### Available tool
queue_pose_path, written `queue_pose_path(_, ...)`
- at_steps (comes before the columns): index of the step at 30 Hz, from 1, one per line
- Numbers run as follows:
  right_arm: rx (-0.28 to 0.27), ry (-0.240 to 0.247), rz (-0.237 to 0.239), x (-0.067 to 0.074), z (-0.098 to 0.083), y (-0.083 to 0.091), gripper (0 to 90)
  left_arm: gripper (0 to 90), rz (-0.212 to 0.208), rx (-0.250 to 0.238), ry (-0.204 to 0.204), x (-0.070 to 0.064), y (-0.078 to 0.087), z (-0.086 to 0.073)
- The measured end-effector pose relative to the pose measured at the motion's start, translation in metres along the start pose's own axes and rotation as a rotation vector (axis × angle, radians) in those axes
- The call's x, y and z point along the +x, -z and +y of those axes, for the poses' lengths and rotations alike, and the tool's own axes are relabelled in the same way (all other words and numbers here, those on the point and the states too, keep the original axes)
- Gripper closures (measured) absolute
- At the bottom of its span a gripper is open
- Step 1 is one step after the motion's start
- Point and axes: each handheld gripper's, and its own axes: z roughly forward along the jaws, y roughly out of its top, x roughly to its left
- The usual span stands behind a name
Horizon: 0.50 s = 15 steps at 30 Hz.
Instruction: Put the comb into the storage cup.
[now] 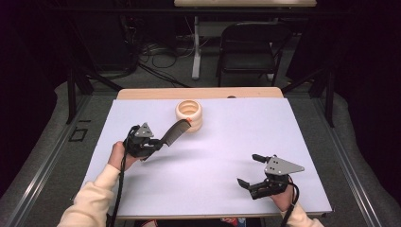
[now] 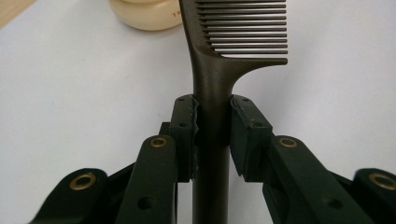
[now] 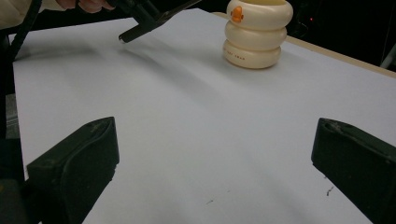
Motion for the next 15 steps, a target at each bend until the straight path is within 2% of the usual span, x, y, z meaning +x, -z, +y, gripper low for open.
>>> queue_pose_path(9, 0.012, -0.007, -0.002, -0.0012, -0.0005, -0.0035, 0.0, 72.3, 0.005, -0.053, 0.006, -0.001, 0.0012, -0.0003)
queue_pose_path(15, 0.029, -0.011, 0.016, -0.0017, -0.0002, -0.009, 0.0, 72.3, 0.005, -0.077, 0.005, -0.0044, 0.0037, -0.002)
